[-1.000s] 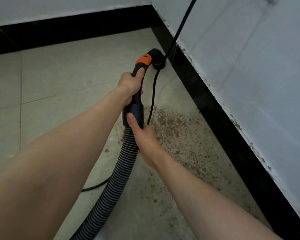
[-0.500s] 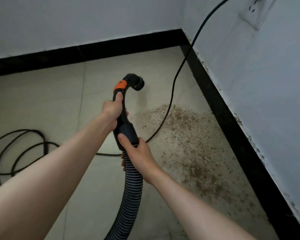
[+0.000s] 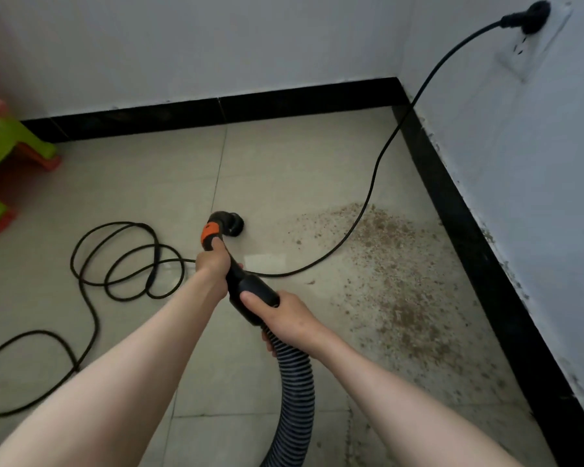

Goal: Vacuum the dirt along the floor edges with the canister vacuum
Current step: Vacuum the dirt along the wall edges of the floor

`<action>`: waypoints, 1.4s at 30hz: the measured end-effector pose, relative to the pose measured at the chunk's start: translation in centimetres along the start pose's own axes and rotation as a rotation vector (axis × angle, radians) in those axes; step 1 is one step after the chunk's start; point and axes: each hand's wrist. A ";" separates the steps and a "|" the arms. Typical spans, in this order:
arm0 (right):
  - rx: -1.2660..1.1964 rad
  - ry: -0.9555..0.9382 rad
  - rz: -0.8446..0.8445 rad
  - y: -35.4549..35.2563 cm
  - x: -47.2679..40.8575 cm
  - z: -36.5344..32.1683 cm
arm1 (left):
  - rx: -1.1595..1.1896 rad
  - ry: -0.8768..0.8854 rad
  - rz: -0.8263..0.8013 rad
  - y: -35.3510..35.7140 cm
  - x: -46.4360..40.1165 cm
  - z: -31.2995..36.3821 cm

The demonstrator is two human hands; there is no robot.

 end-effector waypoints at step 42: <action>-0.065 0.007 0.513 -2.5 3.6 4.1 | -0.225 0.107 -0.532 10.1 2.0 -1.2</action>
Point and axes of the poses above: each hand's wrist, its own x-axis away from the middle knuckle, its own y-axis out of the palm, z = x × y, and after that the axes turned 10 degrees about -z, right-handed
